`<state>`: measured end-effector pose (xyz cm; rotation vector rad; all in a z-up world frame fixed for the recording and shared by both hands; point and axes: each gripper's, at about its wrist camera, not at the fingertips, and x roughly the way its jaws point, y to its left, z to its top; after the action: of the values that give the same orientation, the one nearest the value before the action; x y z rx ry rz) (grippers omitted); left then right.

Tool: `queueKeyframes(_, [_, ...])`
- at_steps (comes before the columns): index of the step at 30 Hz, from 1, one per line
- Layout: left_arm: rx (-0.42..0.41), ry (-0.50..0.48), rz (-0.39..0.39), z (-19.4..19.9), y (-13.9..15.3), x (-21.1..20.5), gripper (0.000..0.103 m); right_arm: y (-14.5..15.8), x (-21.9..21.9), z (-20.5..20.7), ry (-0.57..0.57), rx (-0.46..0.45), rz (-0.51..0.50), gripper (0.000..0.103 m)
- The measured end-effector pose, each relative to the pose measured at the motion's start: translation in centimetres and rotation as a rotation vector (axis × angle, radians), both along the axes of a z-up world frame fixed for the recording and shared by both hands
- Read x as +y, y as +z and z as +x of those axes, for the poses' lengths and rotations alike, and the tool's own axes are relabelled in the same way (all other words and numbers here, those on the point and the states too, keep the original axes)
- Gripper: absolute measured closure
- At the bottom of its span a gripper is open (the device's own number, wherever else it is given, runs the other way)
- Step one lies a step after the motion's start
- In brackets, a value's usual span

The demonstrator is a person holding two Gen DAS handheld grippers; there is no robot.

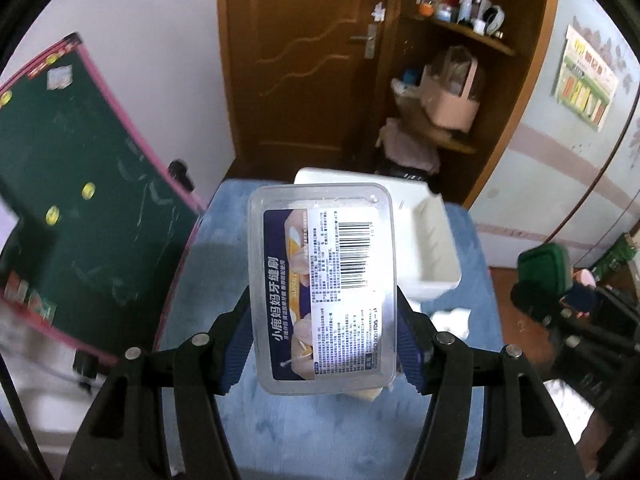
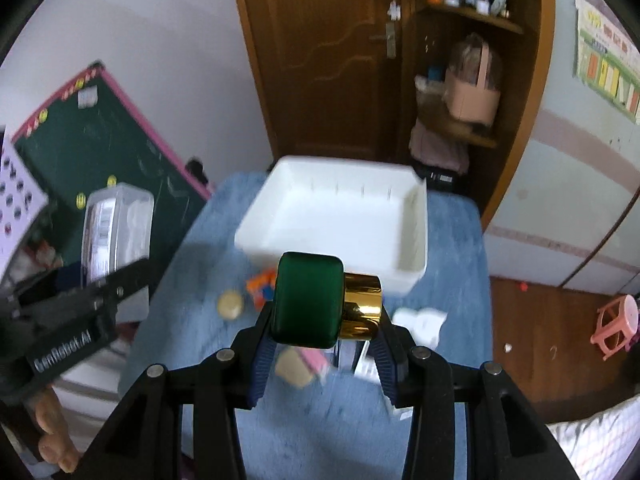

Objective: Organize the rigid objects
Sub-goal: 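Carry both items into the white tray and open both tools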

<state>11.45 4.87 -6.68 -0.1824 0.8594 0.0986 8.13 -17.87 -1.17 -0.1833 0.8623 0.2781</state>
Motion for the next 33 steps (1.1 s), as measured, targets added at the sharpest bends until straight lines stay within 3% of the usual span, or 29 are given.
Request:
queueKeyframes(4, [-0.016,-0.037,-0.025,3.1,4.1,-2.5,0.037,4.0,0.7,3.2,-0.032,-0.058,0.007,0.058])
queueKeyframes(6, [-0.012,-0.049,-0.037,5.8,4.0,-2.0,0.037,5.5,1.3,5.3,-0.052,-0.096,-0.018,0.058])
queueKeyframes(9, [-0.002,-0.068,-0.055,9.3,6.1,-4.1,0.037,5.8,2.0,8.6,-0.079,-0.103,-0.039,0.058])
queueKeyframes(10, [0.015,-0.074,-0.051,11.2,4.7,-3.9,0.037,5.5,2.1,10.0,-0.09,-0.092,-0.042,0.058])
queueKeyframes(11, [0.029,-0.078,-0.043,12.4,5.9,-5.0,0.037,4.9,2.3,11.5,-0.099,-0.08,-0.045,0.058])
queueKeyframes(13, [0.071,-0.087,-0.024,14.8,4.5,-5.7,0.037,3.2,2.4,14.2,-0.126,-0.047,-0.05,0.058])
queueKeyframes(15, [0.127,-0.104,-0.026,17.2,1.3,-6.1,0.037,0.9,2.2,16.8,-0.15,0.012,-0.037,0.058])
queueKeyframes(19, [0.223,-0.128,-0.016,20.4,-4.3,-7.3,0.037,-6.1,1.8,21.8,-0.202,0.145,-0.047,0.058])
queueKeyframes(24, [0.326,-0.188,0.028,22.6,-10.1,-10.1,0.037,-13.9,1.2,25.1,-0.229,0.271,-0.097,0.058])
queueKeyframes(28, [0.392,-0.2,0.039,22.9,-12.9,-11.8,0.037,-18.9,0.8,26.5,-0.251,0.366,-0.105,0.058])
queueKeyframes(33, [0.46,-0.186,0.039,22.8,-14.9,-13.0,0.037,-21.9,0.2,27.6,-0.251,0.426,-0.117,0.058])
